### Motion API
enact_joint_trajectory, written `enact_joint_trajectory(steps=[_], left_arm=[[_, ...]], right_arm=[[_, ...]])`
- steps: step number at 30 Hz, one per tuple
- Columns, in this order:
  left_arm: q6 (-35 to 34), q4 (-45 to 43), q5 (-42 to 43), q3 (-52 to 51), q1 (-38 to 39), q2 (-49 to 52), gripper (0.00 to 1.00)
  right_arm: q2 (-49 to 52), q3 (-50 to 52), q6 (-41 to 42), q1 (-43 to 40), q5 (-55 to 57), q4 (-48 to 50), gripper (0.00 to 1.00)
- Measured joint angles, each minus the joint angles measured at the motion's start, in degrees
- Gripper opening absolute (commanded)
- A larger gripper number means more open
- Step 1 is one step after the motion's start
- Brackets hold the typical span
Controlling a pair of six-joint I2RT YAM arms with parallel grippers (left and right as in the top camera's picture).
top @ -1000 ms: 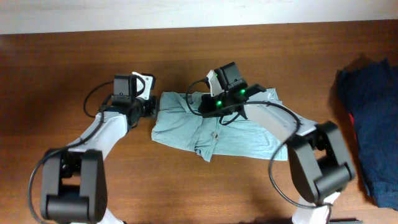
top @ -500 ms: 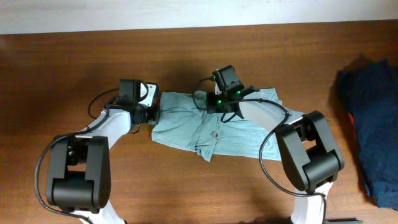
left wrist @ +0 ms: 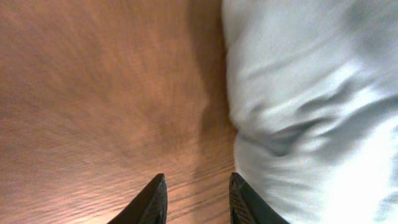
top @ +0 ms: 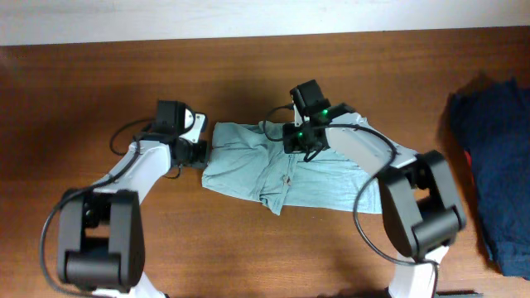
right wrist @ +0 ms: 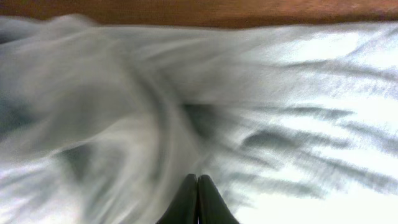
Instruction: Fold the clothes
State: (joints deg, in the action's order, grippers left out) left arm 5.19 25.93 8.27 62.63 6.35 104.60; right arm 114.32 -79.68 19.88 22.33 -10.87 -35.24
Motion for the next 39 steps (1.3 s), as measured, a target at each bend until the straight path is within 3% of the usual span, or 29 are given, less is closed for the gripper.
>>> enact_joint_trajectory(steps=[7, 14, 20, 31, 39], left_arm=[[0.70, 1.11, 3.30, 2.60, 0.83, -7.34, 0.21], [6.27, 0.96, 4.70, 2.73, 5.81, -2.54, 0.17], [8.57, 2.29, 4.20, 2.73, 8.44, 4.24, 0.13], [8.83, 4.50, 1.90, 3.39, 8.70, 4.94, 0.09], [8.85, 4.57, 1.70, 3.48, 8.76, 5.03, 0.07]], right_arm=[[-3.32, -1.51, -0.68, 0.26, -9.64, -0.94, 0.04], [-0.17, -1.42, -0.61, 4.83, -11.96, 3.96, 0.04], [5.01, -1.42, 0.87, 6.62, -10.49, 5.16, 0.04], [6.01, -1.92, 1.36, 3.80, 2.82, 1.64, 0.04], [5.95, -2.40, -0.81, -1.97, -1.27, -0.17, 0.05]])
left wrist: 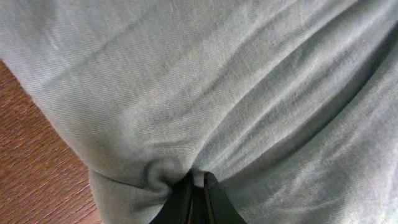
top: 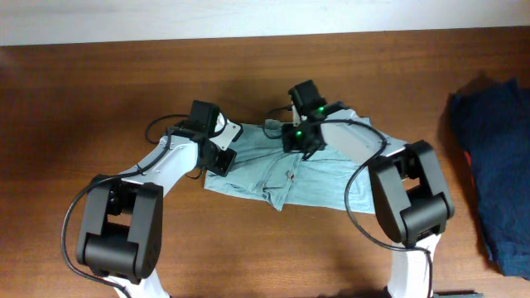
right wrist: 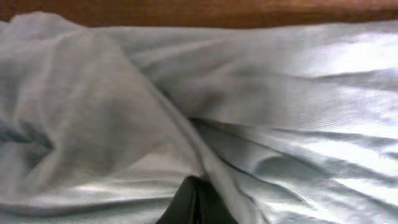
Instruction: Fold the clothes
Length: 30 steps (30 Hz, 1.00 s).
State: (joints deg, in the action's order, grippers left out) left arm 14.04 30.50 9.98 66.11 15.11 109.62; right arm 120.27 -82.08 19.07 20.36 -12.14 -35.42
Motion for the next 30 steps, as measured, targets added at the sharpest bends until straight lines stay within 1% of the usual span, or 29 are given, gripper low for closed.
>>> enact_joint_trajectory(steps=[5, 6, 11, 15, 22, 25, 27, 30], left_arm=[[-0.81, 1.38, -1.22, 0.83, -0.02, 0.00, 0.12], [-1.20, 1.57, -1.70, 1.11, -0.02, -0.02, 0.15], [-1.88, 1.36, -3.26, 1.88, -0.15, -2.03, 0.17], [-1.97, -1.62, -3.96, 2.60, -0.20, -5.03, 0.17], [-2.16, -9.53, -4.50, 3.13, -0.20, -5.38, 0.17], [-2.29, -13.11, -4.48, 3.13, -0.20, -5.03, 0.16], [-2.32, -14.25, -4.50, 3.23, -0.20, -3.87, 0.13], [-2.49, -15.10, -4.48, 3.37, -0.20, -0.46, 0.12]], right_arm=[[-0.37, -0.11, -2.47, -2.64, -7.50, -1.42, 0.05], [-0.85, -0.11, -2.73, -2.95, -9.35, -1.40, 0.05], [-4.07, -0.28, -3.04, -2.99, -17.79, -0.83, 0.04], [-4.74, -0.52, -3.02, -2.73, -21.20, -0.13, 0.04], [-4.72, -0.55, -3.02, 0.07, -21.31, 4.02, 0.04], [-4.72, -0.55, -2.47, 1.75, -18.95, 5.38, 0.04], [-4.39, -0.55, -1.18, 3.23, -15.58, 7.04, 0.04], [-3.21, -0.57, 0.07, 3.65, -12.94, 8.83, 0.04]])
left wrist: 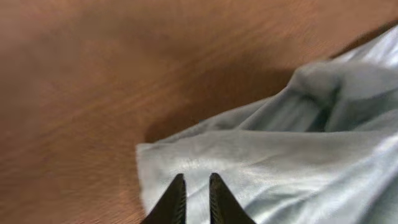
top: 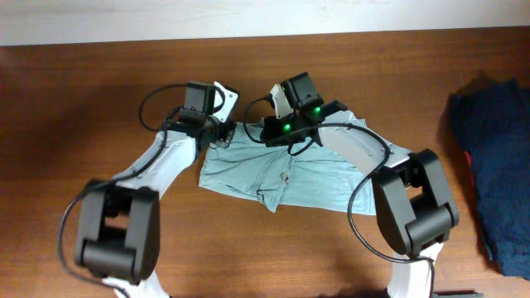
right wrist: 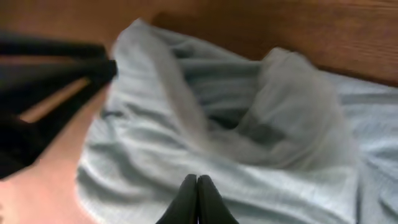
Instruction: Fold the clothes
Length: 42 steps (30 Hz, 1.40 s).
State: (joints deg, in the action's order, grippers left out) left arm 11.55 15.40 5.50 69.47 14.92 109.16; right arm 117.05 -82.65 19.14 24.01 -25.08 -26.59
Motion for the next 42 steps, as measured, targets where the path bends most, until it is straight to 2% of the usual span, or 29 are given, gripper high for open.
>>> enact_joint_trajectory(steps=[5, 9, 14, 17, 20, 24, 27, 31, 35, 42], left_arm=[[-0.02, -0.98, 0.00, 0.00, -0.04, 6.14, 0.11], [-0.61, -1.18, -0.81, 0.17, -0.59, 6.25, 0.13], [-1.36, -0.37, -1.20, 0.63, -1.99, 6.23, 0.28], [-1.62, 2.86, -2.23, 1.60, -3.63, 5.09, 0.43], [-1.73, 8.09, -3.02, 2.84, -5.14, 1.44, 0.45], [-1.73, 16.94, -2.95, 5.70, -5.68, -5.79, 0.45], [-2.51, 25.44, -1.99, 6.93, -5.16, -11.08, 0.27], [-4.28, 32.65, -0.68, 6.16, -4.76, -12.39, 0.22], [-4.85, 30.42, 0.31, 0.57, -4.76, -12.24, 0.22], [-5.20, 17.92, 2.47, -10.84, -4.76, -12.09, 0.22]], right_arm=[[2.25, 0.00, 1.86, -0.24, 6.27, 0.20, 0.04], [4.20, -0.02, 2.16, -0.28, 12.33, -0.63, 0.04], [4.52, -0.59, 2.34, -0.35, 17.94, -3.48, 0.04], [4.50, -0.72, 2.21, -1.05, 19.65, -5.53, 0.04], [3.48, -0.70, -1.33, -1.66, 18.93, -8.02, 0.05], [-0.74, -0.70, -6.10, -2.25, 14.84, -12.74, 0.05], [-5.68, -0.70, -7.85, -2.27, 11.21, -17.97, 0.03], [-8.79, -0.76, -8.85, -2.25, 5.11, -22.71, 0.05], [-8.09, -0.76, -8.59, -1.51, 1.62, -23.91, 0.04], [-3.74, -0.76, -5.20, 3.93, -0.20, -20.76, 0.04]])
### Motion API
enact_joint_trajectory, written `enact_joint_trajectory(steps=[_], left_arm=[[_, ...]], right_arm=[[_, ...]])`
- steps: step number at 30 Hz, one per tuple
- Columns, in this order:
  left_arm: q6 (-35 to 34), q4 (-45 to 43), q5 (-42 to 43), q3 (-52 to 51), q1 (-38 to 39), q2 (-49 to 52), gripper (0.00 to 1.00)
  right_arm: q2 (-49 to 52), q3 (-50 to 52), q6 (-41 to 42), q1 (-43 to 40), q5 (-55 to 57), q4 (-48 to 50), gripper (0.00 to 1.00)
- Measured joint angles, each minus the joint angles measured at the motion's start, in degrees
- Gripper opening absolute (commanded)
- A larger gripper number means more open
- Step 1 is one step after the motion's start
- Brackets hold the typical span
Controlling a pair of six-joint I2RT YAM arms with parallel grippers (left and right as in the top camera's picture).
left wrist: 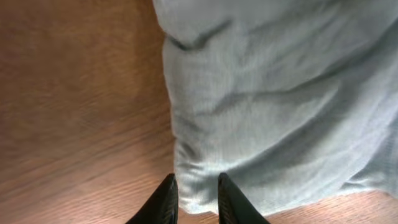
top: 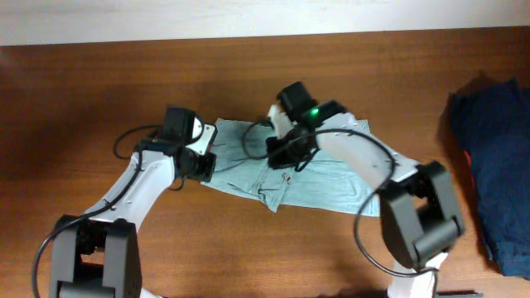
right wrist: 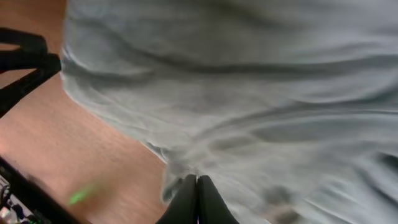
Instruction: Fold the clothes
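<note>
A pale blue-grey garment point(top: 331, 178) lies crumpled across the middle of the wooden table point(top: 99, 91). My left gripper point(top: 201, 163) is low at the garment's left edge. In the left wrist view the gripper point(left wrist: 196, 202) is open, with the corner of the cloth point(left wrist: 280, 93) lying between its fingers. My right gripper point(top: 286, 157) is over the garment's middle. In the right wrist view its tips point(right wrist: 197, 196) are pressed together on a small bunch of the cloth point(right wrist: 249, 93), close to the near hem.
A heap of dark blue clothes point(top: 497, 157) with a bit of red in it lies at the table's right edge. A pale wall strip runs along the far edge. Bare wood surrounds the garment on the left and front.
Both grippers were at the garment's far top-left edge. Now the left one sits open at the lower left corner. The right one is shut over the middle, near the front hem.
My left gripper stood open on bare wood beside the garment's left edge, the right shut at its top middle. Then the left was shut on cloth. Then both were at the far left corner, the left slightly open. Now both are lower on the garment.
</note>
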State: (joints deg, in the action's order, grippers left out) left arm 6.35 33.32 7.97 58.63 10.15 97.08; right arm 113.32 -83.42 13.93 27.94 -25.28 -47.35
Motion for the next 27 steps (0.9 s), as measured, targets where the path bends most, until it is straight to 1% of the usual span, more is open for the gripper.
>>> enact_joint_trajectory(steps=[3, 6, 11, 15, 18, 20, 21, 23, 24, 25, 26, 27], left_arm=[[0.00, -3.91, 0.44, -2.95, 0.00, 0.00, 0.22], [0.00, -5.11, 0.63, -4.72, 0.00, 0.00, 0.22], [-0.07, -4.17, 0.59, -5.20, 0.00, 0.00, 0.18], [-0.20, -2.27, -1.18, -5.29, 0.00, 0.00, 0.17], [-0.52, -1.73, -2.91, -5.29, 0.00, 0.00, 0.13], [-1.51, -1.84, -3.69, -5.29, -0.07, 0.00, 0.14], [-1.88, -1.90, -3.93, -5.29, -0.07, 0.00, 0.19], [-2.75, -2.03, -4.20, -5.29, -0.07, 0.00, 0.36], [-3.13, -2.05, -4.35, -5.29, -0.04, 0.00, 0.45], [-3.54, -2.05, -4.39, -5.29, -0.04, 0.00, 0.54], [-4.42, -2.08, -4.39, -5.27, -0.04, 0.00, 0.55], [-4.68, -2.01, -4.35, -5.20, -0.04, 0.00, 0.56]], right_arm=[[3.26, 0.00, 2.16, 2.97, -0.44, 2.08, 0.04], [6.78, 0.00, 4.55, 5.38, -0.70, 2.38, 0.04], [9.01, -0.02, 7.32, 6.12, -1.14, -6.58, 0.04], [9.01, 0.00, 8.28, 5.90, 1.75, -13.62, 0.04], [9.01, 0.00, 7.43, 5.79, 2.95, -14.67, 0.04], [9.01, 0.00, 5.35, 5.79, 2.93, -14.62, 0.04], [9.01, 0.00, 4.09, 5.79, 2.82, -14.60, 0.04], [9.01, -0.02, 1.60, 5.79, 2.49, -14.60, 0.06], [9.01, -0.04, 0.26, 5.79, 2.32, -14.60, 0.08], [8.98, -0.07, -0.83, 5.79, 2.21, -14.56, 0.15], [8.94, -0.26, -2.45, 5.79, 2.03, -14.56, 0.20], [8.76, -0.44, -3.30, 5.75, 2.03, -14.56, 0.29]])
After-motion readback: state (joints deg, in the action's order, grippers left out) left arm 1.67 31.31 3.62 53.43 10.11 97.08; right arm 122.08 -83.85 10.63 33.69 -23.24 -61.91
